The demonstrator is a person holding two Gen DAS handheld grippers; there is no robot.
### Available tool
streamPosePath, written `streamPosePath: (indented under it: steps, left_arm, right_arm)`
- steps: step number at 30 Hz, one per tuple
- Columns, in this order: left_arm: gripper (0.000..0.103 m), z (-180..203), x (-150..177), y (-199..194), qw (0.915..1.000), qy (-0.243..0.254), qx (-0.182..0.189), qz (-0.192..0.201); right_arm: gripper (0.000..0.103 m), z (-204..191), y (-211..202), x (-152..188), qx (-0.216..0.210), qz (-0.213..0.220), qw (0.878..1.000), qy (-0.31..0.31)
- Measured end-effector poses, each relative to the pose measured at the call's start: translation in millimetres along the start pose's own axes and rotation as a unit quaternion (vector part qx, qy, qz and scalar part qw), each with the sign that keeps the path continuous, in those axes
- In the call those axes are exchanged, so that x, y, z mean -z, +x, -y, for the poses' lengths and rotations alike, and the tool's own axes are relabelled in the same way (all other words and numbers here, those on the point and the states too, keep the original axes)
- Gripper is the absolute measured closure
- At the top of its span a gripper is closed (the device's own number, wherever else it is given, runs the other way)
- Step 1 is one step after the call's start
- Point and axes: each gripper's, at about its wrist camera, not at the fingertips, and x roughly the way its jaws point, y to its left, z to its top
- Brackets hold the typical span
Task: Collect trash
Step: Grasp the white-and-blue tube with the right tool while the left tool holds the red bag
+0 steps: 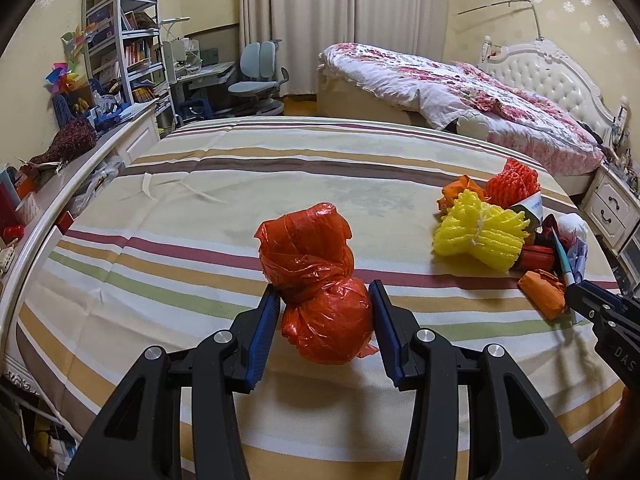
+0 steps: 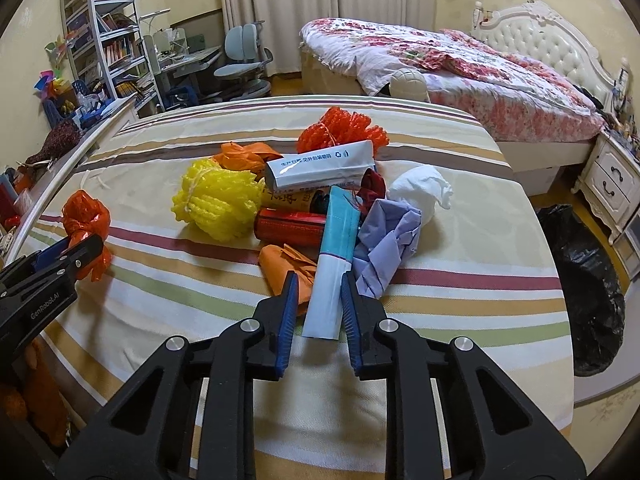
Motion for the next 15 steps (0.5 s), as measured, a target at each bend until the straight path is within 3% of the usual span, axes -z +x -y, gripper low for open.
streamPosePath:
  steps: [10, 12, 15]
  left_arm:
    - [0.057, -2.1, -0.5, 6.1, 0.9999, -0.004, 0.008, -0.005]
    - [0.057, -2.0, -0.4, 6.8, 1.0000, -0.003, 0.008, -0.005]
    - [0.057, -0.8, 0.2, 7.1, 0.9999, -0.002, 0.009, -0.006]
  right_arm:
    - [0.083, 3.4, 8.1, -2.7, 0.000, -0.011, 1.000, 0.013]
    - [0.091, 2.5, 8.5, -2.1, -0.001, -0.012, 1.000, 0.012]
    - [0.095, 2.9, 7.1, -0.9, -0.003, -0.010, 1.000, 0.014]
